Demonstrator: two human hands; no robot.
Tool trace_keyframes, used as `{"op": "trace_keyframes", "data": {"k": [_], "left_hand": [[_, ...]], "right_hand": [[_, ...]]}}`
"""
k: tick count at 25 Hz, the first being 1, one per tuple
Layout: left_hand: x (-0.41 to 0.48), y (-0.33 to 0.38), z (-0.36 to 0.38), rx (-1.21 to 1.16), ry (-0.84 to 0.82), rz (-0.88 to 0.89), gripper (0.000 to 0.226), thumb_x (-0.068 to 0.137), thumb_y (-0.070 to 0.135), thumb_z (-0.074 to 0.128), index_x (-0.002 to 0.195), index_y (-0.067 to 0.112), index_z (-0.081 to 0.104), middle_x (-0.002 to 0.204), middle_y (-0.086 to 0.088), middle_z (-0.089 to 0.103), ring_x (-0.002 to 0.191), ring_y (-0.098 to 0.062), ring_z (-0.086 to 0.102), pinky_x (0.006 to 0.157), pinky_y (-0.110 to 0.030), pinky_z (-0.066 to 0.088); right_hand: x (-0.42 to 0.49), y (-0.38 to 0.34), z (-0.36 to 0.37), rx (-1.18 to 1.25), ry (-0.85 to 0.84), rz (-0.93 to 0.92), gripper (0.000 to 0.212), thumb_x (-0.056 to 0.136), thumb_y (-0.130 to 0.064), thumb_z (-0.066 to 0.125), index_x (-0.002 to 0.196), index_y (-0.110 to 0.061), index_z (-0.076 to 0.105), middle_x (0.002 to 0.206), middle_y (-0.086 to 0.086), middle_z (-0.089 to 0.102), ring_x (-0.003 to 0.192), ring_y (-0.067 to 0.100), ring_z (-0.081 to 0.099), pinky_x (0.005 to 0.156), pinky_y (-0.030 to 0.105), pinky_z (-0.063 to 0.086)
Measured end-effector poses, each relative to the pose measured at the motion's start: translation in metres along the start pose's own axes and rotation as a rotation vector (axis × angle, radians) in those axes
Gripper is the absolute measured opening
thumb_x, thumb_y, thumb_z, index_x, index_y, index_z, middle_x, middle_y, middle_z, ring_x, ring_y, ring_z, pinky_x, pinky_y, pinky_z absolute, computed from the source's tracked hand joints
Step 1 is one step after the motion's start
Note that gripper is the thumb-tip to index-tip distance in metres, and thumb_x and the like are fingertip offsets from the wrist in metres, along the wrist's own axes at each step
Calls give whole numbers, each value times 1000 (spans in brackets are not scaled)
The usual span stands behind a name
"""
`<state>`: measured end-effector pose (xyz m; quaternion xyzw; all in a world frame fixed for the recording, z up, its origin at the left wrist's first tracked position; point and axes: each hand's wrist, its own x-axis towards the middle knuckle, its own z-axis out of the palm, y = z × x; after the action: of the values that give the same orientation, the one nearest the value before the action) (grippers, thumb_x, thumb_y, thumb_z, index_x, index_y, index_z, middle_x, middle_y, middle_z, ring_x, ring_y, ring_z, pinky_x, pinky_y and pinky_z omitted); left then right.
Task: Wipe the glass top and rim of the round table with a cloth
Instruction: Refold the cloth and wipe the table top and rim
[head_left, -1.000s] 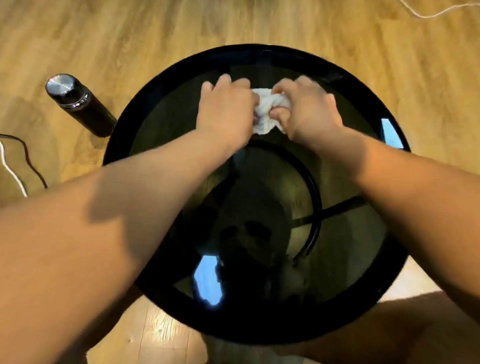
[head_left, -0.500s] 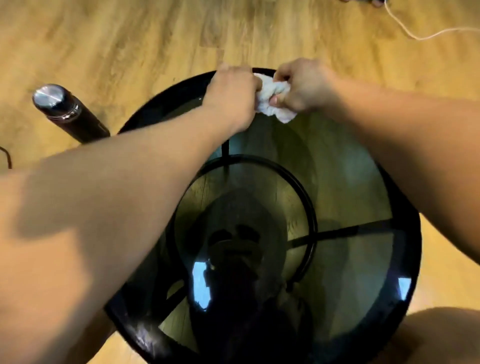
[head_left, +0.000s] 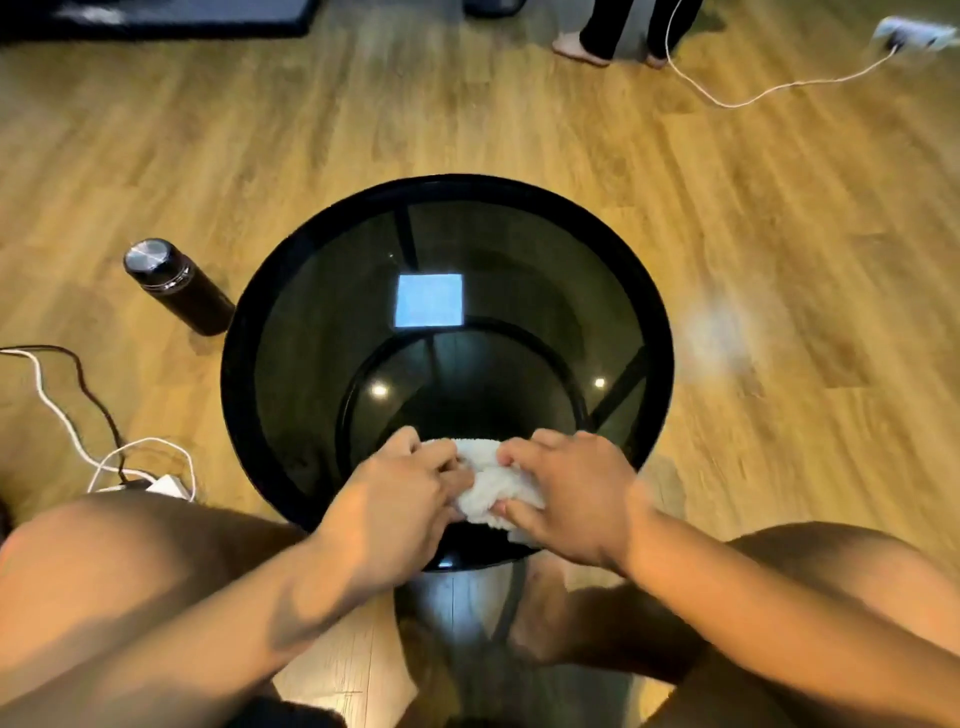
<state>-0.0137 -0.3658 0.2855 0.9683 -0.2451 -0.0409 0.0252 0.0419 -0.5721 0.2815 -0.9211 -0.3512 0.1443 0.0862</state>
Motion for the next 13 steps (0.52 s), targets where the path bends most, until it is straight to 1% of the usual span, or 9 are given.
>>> {"op": "trace_keyframes", "data": {"k": [1, 2, 3, 5, 7, 8, 10, 12, 13], "left_hand": [[-13, 14, -5, -5, -16, 36, 11, 83, 37, 55, 85, 34, 65, 84, 12, 60, 72, -8, 45, 68, -22, 36], [-20, 25, -8, -14, -34, 69, 17, 83, 38, 49, 85, 35, 66, 83, 14, 59, 69, -7, 46, 68, -21, 32], [-22, 29, -8, -18, -35, 82, 21, 84, 39, 46, 86, 35, 66, 83, 14, 58, 69, -7, 47, 68, -21, 32], [-9, 26, -1, -83, 2, 67, 23, 89, 43, 46, 91, 32, 66, 87, 12, 56, 75, -10, 47, 70, -23, 42], [23, 17, 11, -146, 75, -6, 30, 91, 46, 47, 96, 26, 68, 88, 9, 55, 78, -14, 46, 67, -31, 48], [44, 11, 16, -124, 118, -50, 35, 92, 47, 45, 97, 24, 70, 86, 7, 56, 79, -15, 45, 68, -31, 47], [95, -6, 18, -27, 150, -114, 42, 92, 49, 40, 99, 21, 71, 87, 2, 58, 82, -17, 44, 75, -31, 40], [146, -32, 14, -13, 113, -215, 41, 92, 49, 46, 106, 18, 70, 93, -1, 56, 86, -24, 49, 77, -32, 35], [169, -45, 9, -34, 136, -271, 38, 92, 47, 53, 108, 17, 70, 96, -3, 57, 87, -28, 51, 76, -34, 34]], "right_hand": [[-20, -5, 6, 1, -20, -38, 42, 84, -60, 52, 115, -32, 56, 99, -4, 64, 88, 22, 65, 78, 35, 47], [-35, -6, 8, 4, -28, -67, 41, 85, -59, 52, 115, -32, 56, 98, -4, 64, 86, 21, 65, 78, 36, 47], [-40, 0, 9, 5, -38, -88, 40, 86, -57, 52, 116, -31, 57, 97, -3, 64, 84, 21, 64, 79, 36, 46], [-32, 21, 2, -2, -29, -108, 39, 88, -54, 53, 121, -32, 57, 99, -4, 61, 83, 19, 61, 82, 36, 40], [-14, 46, -7, -29, 49, -82, 38, 89, -52, 57, 122, -34, 58, 98, -5, 60, 81, 19, 60, 80, 37, 34], [0, 60, -13, -39, 95, -60, 37, 89, -50, 58, 123, -34, 58, 99, -4, 59, 83, 19, 60, 80, 38, 33], [41, 89, -27, -61, 123, 12, 38, 92, -47, 54, 128, -36, 54, 111, -2, 57, 98, 21, 58, 87, 40, 31], [96, 116, -43, -69, 124, 101, 36, 94, -43, 51, 130, -38, 51, 121, 0, 54, 110, 23, 55, 93, 42, 29], [123, 128, -51, -76, 145, 132, 36, 94, -40, 51, 130, -37, 51, 123, 2, 54, 112, 24, 54, 94, 44, 29]]}}
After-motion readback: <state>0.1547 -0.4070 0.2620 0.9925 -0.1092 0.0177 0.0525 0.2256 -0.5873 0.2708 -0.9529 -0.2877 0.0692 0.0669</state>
